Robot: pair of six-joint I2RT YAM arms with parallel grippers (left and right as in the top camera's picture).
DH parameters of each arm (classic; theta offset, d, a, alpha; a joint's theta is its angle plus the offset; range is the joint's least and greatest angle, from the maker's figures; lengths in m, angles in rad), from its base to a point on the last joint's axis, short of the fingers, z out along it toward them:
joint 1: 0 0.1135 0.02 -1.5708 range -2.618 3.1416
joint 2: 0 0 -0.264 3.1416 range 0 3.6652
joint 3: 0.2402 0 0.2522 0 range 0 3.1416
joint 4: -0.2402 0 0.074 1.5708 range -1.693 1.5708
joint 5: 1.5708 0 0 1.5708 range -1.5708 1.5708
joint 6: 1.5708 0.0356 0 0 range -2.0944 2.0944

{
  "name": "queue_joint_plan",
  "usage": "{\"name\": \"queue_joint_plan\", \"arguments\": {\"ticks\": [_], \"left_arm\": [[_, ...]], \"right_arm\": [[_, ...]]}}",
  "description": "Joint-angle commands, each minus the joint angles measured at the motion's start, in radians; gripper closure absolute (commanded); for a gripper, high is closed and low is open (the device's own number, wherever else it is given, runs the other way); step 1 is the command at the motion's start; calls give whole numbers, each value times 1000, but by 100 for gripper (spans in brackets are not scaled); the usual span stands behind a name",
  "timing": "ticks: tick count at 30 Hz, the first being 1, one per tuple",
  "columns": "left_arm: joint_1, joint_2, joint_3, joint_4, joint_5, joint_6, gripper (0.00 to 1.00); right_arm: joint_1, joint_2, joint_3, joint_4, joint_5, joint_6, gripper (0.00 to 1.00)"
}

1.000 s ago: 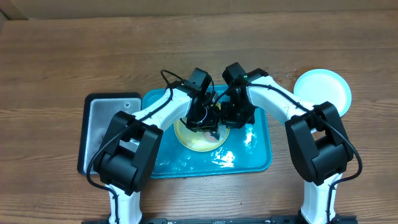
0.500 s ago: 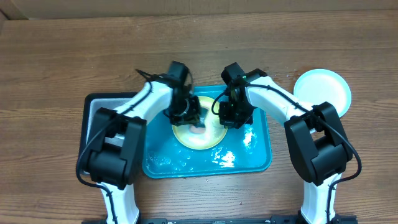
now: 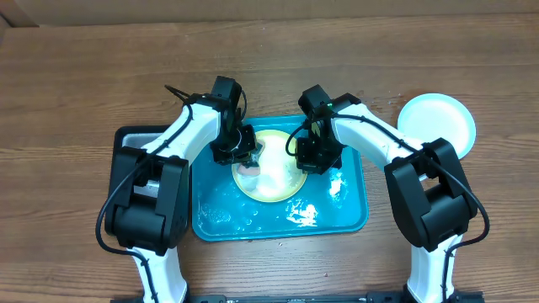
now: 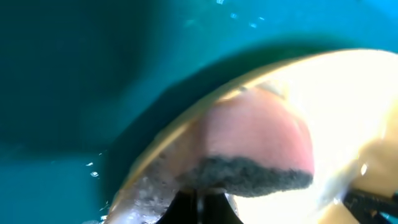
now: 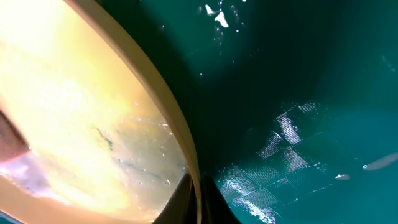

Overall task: Clean dirty plates on tray and stack at the side
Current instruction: 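Scrub the held yellow plate with the sponge in the left gripper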

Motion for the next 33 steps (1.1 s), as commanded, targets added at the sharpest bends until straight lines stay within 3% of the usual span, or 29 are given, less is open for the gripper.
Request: {"name": "queue_joint_plan", "arguments": {"ticks": [1, 8, 15, 22, 29, 33], "left_arm": [[-88, 67, -4, -3, 225, 131, 96], [-216, 67, -5, -23, 290, 132, 96], [-234, 67, -5, 6, 268, 22, 96], [-137, 67, -5, 25, 113, -71, 96], [-24, 67, -4, -114, -181, -107, 96], [-19, 67, -4, -145, -262, -107, 96]], "right_arm": [[-5, 15, -18, -18, 77, -4, 96], [-5, 15, -18, -19, 77, -4, 96], [-5, 15, -18, -23, 77, -3, 96], [-5, 15, -18, -29, 77, -3, 96], [-5, 15, -18, -22, 77, -3, 96], [-5, 15, -18, -21, 77, -3, 96]]}}
